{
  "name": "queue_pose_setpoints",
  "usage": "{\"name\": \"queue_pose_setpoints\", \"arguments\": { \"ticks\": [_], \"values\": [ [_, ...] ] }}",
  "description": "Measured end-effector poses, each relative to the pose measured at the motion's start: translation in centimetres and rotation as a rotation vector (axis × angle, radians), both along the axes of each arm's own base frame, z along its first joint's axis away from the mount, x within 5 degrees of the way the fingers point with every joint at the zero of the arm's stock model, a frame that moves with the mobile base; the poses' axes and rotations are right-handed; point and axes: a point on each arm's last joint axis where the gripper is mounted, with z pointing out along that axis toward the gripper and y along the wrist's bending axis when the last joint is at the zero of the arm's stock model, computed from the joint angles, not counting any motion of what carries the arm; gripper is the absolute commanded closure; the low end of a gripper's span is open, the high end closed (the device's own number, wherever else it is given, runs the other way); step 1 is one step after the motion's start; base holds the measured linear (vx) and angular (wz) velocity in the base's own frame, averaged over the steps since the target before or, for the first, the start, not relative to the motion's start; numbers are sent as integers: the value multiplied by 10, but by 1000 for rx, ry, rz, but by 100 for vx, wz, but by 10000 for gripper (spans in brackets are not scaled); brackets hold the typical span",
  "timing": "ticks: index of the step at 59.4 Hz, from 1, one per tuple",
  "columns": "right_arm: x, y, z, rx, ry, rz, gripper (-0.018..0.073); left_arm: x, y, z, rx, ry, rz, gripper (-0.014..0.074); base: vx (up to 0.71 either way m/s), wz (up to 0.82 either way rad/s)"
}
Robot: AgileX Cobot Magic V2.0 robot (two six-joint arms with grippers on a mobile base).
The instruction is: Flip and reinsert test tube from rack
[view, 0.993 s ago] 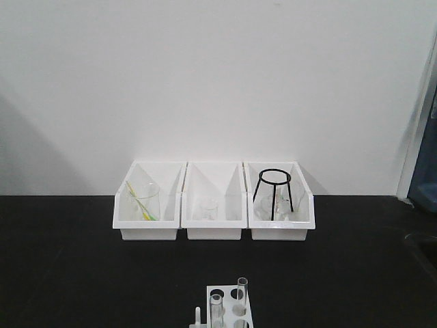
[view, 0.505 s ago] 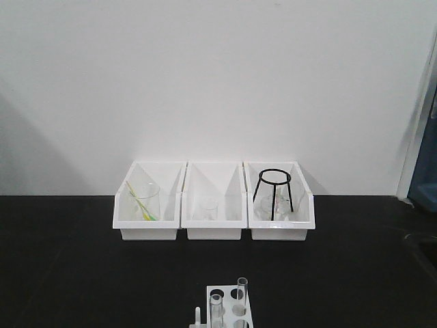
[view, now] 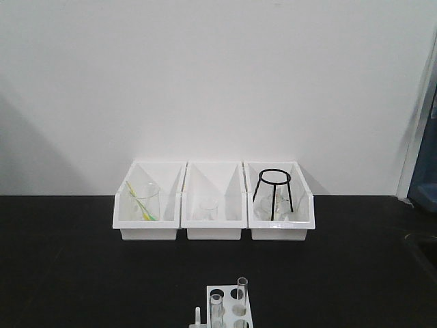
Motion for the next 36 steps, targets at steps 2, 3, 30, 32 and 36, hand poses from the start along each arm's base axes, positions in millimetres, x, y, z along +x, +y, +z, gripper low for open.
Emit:
{"name": "queue_pose_setpoints", "arguments": {
  "ticks": [2, 3, 30, 32, 36],
  "values": [
    [1, 3, -7, -4, -11, 26, -1, 0, 0, 0, 0, 0, 0, 602, 0, 0],
    [2, 5, -11, -7, -12, 39, 6, 0, 0, 0, 0, 0, 0, 602, 0, 0],
    [29, 108, -155, -254, 280, 773, 57, 0, 0, 0, 0, 0, 0, 602, 0, 0],
    [35, 114, -161, -257, 295, 801, 57, 0, 0, 0, 0, 0, 0, 602, 0, 0],
    [45, 124, -168, -254, 304, 843, 57, 0, 0, 0, 0, 0, 0, 602, 0, 0]
  ]
}}
